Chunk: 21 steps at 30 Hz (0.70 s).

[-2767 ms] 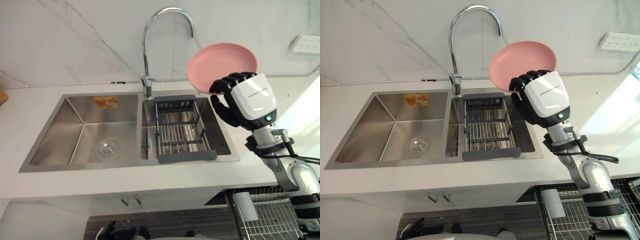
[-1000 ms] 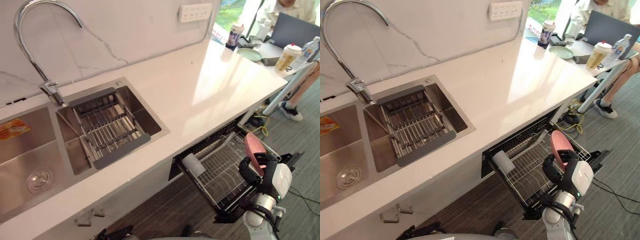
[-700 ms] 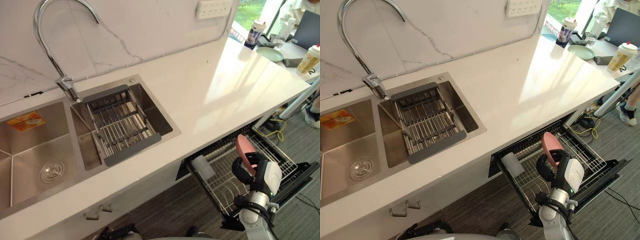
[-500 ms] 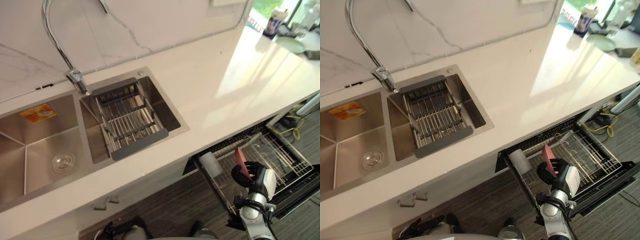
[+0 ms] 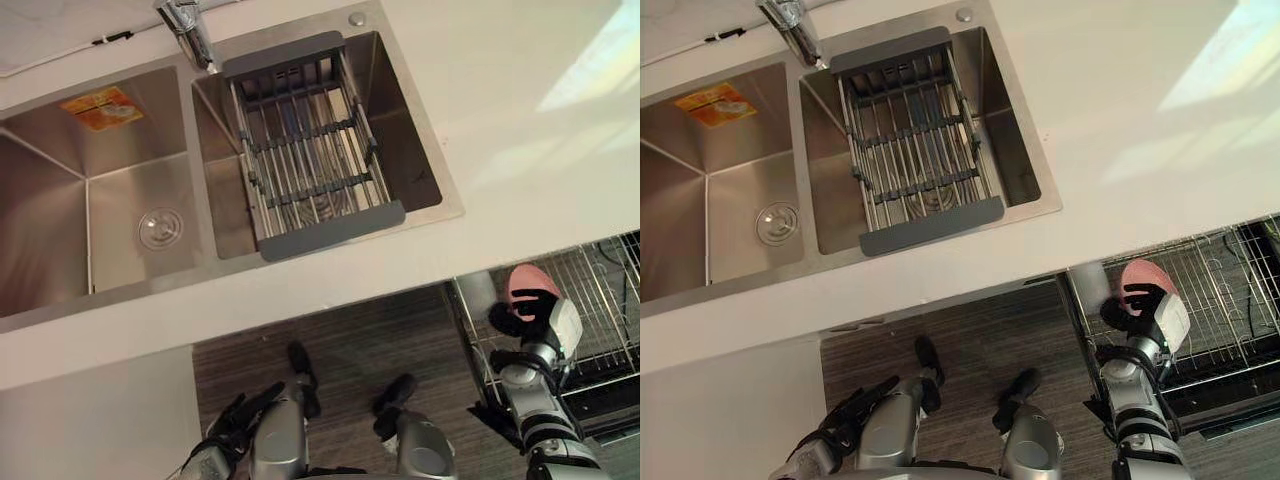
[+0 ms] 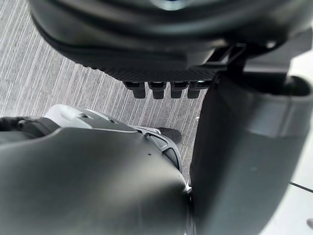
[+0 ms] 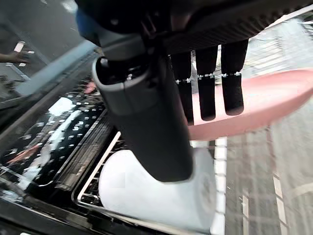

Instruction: Walk over to the sink, pick up the cup, carry it to the dishwasher, place the cup inside the dishwasher, then close the dishwasher door

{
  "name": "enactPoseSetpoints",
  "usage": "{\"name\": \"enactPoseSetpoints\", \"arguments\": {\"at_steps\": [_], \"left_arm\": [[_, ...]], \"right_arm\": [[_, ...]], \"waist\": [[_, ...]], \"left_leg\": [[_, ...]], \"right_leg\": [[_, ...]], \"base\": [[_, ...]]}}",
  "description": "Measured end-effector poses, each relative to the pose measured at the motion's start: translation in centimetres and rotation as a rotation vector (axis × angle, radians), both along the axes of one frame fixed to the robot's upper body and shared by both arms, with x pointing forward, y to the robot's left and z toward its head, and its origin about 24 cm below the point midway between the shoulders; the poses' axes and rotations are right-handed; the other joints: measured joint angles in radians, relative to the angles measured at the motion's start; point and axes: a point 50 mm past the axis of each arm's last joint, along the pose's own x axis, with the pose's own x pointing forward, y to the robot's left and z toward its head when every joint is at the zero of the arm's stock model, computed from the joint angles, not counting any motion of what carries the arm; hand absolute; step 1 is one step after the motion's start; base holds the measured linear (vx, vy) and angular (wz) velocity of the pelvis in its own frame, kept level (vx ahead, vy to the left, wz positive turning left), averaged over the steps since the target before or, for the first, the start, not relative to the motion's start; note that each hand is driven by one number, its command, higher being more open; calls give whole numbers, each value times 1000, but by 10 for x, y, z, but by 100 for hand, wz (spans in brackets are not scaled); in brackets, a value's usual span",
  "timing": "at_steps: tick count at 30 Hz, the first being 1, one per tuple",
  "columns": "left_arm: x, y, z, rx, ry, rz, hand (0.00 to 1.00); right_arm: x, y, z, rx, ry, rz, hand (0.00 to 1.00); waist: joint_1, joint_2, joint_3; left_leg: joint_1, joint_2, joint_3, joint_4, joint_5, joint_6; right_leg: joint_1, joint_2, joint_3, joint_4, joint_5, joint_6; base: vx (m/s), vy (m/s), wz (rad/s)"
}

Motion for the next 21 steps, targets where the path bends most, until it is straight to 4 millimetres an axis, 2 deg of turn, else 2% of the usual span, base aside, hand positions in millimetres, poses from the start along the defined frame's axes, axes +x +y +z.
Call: {"name": "enactPoseSetpoints", "arguments": {"at_steps": [7, 10, 11, 13, 16, 18, 21], "left_arm": [[3, 2, 1, 61, -12, -63, 100], [-2, 3, -1, -6, 17, 18, 100], [-7, 5, -3, -24, 43, 44, 100], [-15, 8, -6, -27, 71, 72, 100], [-24, 13, -7, -24, 92, 110, 100], [-33, 16, -10, -11, 142, 128, 100], [-48, 20, -13, -2, 203, 159, 100]], "right_arm": [[-19, -6, -8, 133, -72, -142, 100], [-31, -7, -8, 321, -196, -185, 100], [-39, -8, -6, 403, -269, -215, 100], [-48, -13, 2, 455, -380, -246, 100], [-49, -25, 44, 389, -595, -208, 100], [-54, -37, 80, 302, -743, -177, 100], [-67, -51, 100, 246, -813, -156, 100]], "waist": [[3, -8, 1], [-4, -33, -19], [-10, -46, -43], [-29, -64, -73], [-59, -92, -101], [-75, -111, -136], [-105, -131, -162]], "left_leg": [[36, 3, 32, -23, 12, -8], [74, 6, 71, -43, 14, -12], [80, 7, 80, -49, 14, -13], [102, 9, 91, -57, 12, -16], [152, 21, 145, -68, 3, -24], [182, 34, 194, -64, -9, -27], [216, 55, 231, -43, -28, -40]], "right_leg": [[-4, -7, 34, 19, -9, -3], [1, 1, 70, 11, -6, -4], [2, 4, 77, 1, -3, -4], [20, 14, 85, -23, 6, -2], [44, 34, 135, -65, 23, -3], [53, 55, 181, -105, 42, -8], [79, 77, 215, -132, 47, -12]], "base": [[-14, 34, -15], [19, 14, -30], [55, -3, -20], [63, -6, -25], [32, 5, -51], [20, -8, -58], [26, -20, -44]]}}
